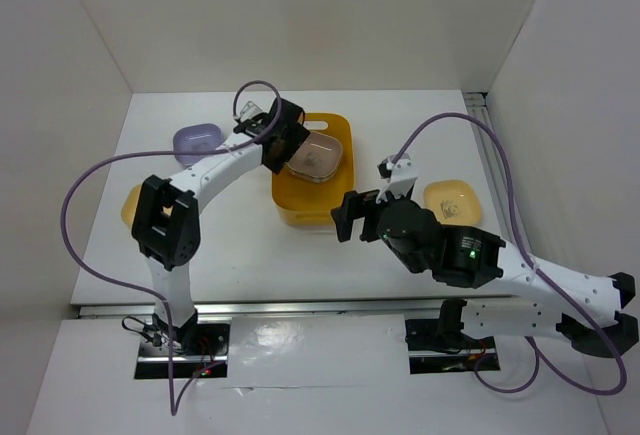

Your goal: Place the plates into the plastic bin on the countertop

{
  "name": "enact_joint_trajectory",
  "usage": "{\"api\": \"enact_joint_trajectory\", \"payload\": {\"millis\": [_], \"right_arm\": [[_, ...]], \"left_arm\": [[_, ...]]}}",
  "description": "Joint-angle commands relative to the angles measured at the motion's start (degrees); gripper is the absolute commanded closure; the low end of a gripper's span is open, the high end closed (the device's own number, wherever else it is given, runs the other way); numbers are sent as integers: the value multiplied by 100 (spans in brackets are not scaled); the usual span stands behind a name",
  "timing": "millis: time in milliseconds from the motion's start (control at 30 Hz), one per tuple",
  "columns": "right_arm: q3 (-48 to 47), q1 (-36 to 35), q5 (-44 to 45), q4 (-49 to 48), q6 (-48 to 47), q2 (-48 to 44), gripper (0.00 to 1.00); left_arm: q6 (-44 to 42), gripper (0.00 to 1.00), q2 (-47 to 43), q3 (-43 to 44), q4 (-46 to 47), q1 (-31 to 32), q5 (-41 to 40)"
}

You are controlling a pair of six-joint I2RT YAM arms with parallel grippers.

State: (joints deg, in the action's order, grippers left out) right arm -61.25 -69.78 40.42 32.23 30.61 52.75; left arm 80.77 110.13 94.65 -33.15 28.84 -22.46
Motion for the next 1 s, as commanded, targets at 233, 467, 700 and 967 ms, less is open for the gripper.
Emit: {"api": "enact_joint_trajectory", "payload": {"millis": [233,467,700,967], "right_arm": [[518,78,-270,-621,-116,-81,0],[825,465,-1150,-1105,-511,244,0],[1291,579,-1598,-1675,-583,297,0],[1555,632,-1853,-1878,-522,350,0]], "left_arm": [[-1185,0,-1863,-264,-157,-877,-725],[-4038,0,-1137,299,747,-2338,441],[-5807,0,561,1643,802,-2665,1615],[-5950,0,1581,1469,880,-2655,989]]}}
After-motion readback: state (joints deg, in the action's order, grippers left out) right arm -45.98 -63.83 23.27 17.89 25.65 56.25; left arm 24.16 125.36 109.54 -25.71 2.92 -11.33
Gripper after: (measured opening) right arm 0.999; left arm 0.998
